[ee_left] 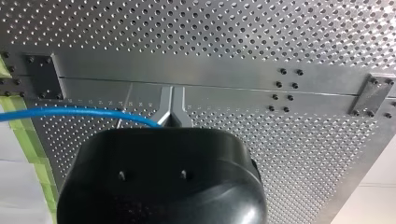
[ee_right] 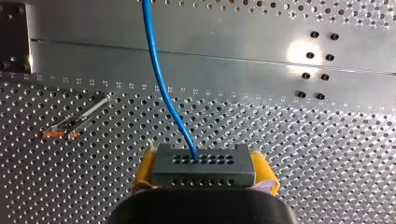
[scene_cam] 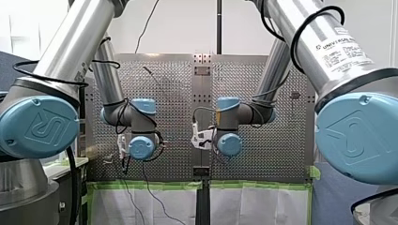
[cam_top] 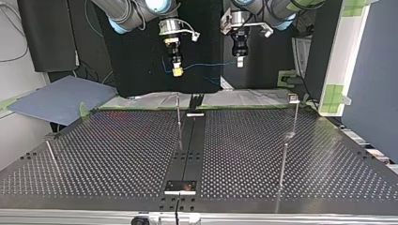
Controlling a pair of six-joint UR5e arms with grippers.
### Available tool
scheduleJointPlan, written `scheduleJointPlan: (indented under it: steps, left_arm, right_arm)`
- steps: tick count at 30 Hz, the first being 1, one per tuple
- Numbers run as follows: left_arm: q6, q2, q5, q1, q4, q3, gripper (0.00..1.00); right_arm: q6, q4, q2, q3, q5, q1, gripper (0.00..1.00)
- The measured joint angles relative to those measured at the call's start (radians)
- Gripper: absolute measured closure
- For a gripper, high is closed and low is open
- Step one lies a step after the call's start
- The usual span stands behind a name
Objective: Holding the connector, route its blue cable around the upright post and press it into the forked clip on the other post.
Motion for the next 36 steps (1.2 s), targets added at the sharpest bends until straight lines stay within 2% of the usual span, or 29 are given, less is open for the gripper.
scheduleJointPlan:
  steps: [21, 24, 28, 36]
  left_arm:
    - [-0.001, 0.000, 0.000, 0.000, 0.000, 0.002, 1.00]
    - [-0.001, 0.000, 0.000, 0.000, 0.000, 0.003, 1.00]
    - [-0.002, 0.000, 0.000, 0.000, 0.000, 0.003, 1.00]
    - [-0.002, 0.000, 0.000, 0.000, 0.000, 0.003, 1.00]
  right_arm:
    - [0.000, -0.002, 0.000, 0.000, 0.000, 0.002, 1.00]
    - [-0.001, -0.003, 0.002, -0.002, 0.000, 0.008, 1.00]
    - [-0.003, -0.004, 0.033, -0.007, 0.001, 0.029, 1.00]
    - [-0.003, -0.005, 0.053, -0.008, 0.002, 0.035, 1.00]
